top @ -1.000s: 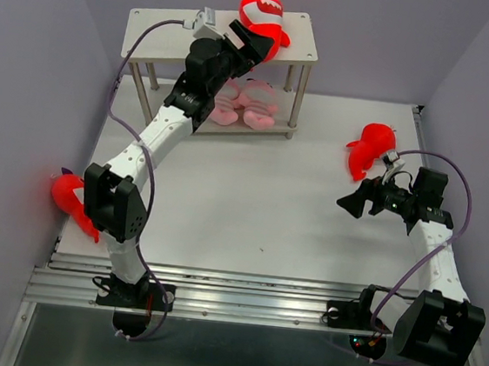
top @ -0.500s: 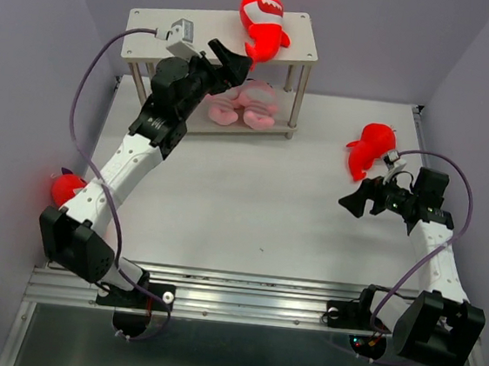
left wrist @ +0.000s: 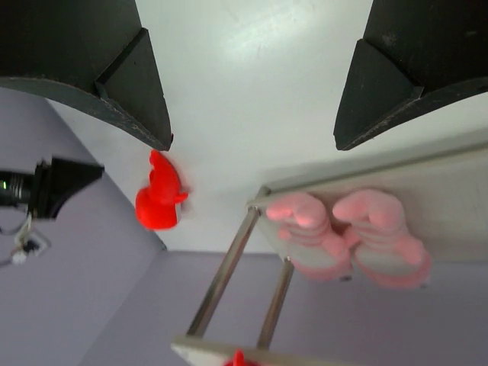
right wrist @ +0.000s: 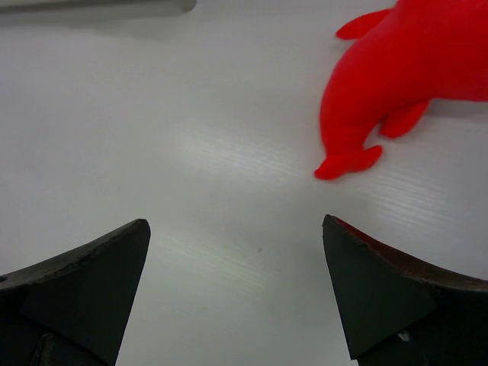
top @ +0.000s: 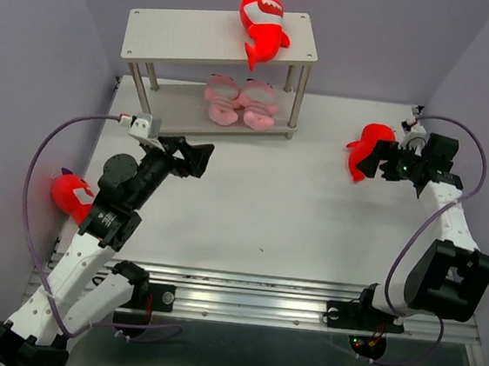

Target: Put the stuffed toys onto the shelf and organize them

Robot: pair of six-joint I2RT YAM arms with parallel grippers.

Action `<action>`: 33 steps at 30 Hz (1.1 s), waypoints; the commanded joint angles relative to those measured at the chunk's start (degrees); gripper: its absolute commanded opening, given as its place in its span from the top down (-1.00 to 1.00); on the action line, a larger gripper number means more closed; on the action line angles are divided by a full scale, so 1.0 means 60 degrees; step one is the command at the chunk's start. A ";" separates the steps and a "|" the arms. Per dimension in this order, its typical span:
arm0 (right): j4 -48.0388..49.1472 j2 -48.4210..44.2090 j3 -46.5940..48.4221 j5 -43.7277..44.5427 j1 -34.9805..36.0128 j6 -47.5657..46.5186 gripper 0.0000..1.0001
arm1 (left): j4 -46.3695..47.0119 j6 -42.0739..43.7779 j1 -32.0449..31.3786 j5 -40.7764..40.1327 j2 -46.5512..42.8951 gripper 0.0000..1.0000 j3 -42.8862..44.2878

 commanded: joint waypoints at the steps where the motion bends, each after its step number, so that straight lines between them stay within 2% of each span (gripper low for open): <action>1: 0.1397 0.0771 0.1424 0.2613 -0.0088 0.1803 -1.00 | 0.0020 -0.0492 0.0021 0.1137 -0.0877 -0.98 -0.1550; 5: 0.1620 0.2220 0.2888 0.5318 0.0174 0.2696 -1.00 | 0.0093 -0.1430 0.0022 0.1561 -0.1683 -0.98 -0.2868; 7: 0.1283 0.3260 0.3957 0.5925 0.0277 0.2771 -1.00 | -0.0038 -0.1797 0.0021 0.1650 -0.2064 -0.98 -0.3264; 13: 0.1793 0.5032 0.5276 0.6673 0.0366 0.2610 -0.99 | -0.0127 -0.2573 0.0022 0.1709 -0.2958 -0.98 -0.4188; 20: 0.1779 0.6455 0.6055 0.6002 0.0366 0.2668 -0.68 | 0.0780 -0.3730 0.0021 0.1899 -0.3369 -0.98 -0.5155; 25: 0.1954 0.6794 0.5675 0.5181 0.0366 0.2786 -0.27 | 0.1893 -0.4331 0.0021 0.2747 -0.2565 -0.97 -0.5493; 29: 0.2524 0.6253 0.4900 0.4581 0.0366 0.2494 0.43 | 0.3048 -0.4682 -0.0037 0.3742 -0.1511 -0.97 -0.5669; 30: 0.2642 0.6063 0.4695 0.4289 0.0279 0.2449 0.80 | 0.3313 -0.4800 -0.0095 0.3861 -0.1059 -0.97 -0.5713; 31: 0.2876 0.5655 0.4272 0.4112 0.0278 0.2434 0.97 | 0.3910 -0.4917 -0.0212 0.3964 -0.0837 -0.97 -0.5771; 33: 0.3082 0.5170 0.3846 0.3645 0.0176 0.2405 0.99 | 0.4499 -0.5269 -0.0736 0.3936 -0.0209 -0.97 -0.5860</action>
